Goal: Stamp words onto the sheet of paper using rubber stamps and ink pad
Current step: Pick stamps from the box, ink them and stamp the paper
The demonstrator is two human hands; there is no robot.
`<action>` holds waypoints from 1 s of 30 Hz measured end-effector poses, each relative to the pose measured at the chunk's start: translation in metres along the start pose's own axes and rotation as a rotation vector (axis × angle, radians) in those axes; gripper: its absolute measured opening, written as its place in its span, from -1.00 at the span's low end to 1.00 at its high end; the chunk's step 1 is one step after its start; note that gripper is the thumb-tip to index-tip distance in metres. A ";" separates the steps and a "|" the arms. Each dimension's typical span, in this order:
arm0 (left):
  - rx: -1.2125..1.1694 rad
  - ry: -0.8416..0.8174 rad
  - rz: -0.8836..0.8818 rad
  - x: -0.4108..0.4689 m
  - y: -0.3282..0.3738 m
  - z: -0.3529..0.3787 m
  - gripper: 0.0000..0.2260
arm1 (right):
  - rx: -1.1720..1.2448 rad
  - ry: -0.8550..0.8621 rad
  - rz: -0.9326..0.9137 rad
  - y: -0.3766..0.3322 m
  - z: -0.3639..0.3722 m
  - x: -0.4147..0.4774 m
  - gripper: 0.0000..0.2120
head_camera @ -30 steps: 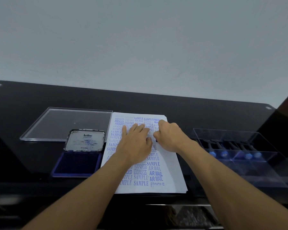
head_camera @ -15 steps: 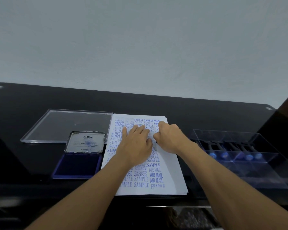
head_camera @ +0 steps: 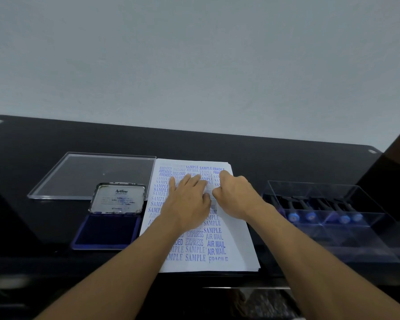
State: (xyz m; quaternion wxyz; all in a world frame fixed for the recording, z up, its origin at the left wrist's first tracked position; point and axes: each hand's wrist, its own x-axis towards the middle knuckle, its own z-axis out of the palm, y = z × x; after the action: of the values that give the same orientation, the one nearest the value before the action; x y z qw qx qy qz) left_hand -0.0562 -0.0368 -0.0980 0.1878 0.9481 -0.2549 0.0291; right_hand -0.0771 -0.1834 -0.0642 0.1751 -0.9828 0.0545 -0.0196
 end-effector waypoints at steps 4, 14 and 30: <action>0.001 0.000 0.001 0.000 -0.001 0.000 -0.57 | -0.009 -0.017 0.007 -0.002 -0.003 0.004 -0.87; -0.003 0.004 0.001 0.000 -0.001 0.001 -0.58 | 0.004 -0.019 0.014 -0.003 -0.005 0.001 -0.84; -0.004 0.000 -0.007 0.000 -0.001 0.001 -0.57 | 0.015 -0.004 0.011 -0.005 -0.006 0.000 -0.77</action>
State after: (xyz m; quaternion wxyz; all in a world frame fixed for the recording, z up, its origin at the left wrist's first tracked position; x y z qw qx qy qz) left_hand -0.0557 -0.0367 -0.0993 0.1896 0.9486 -0.2518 0.0281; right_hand -0.0766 -0.1810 -0.0565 0.1829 -0.9812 0.0594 -0.0170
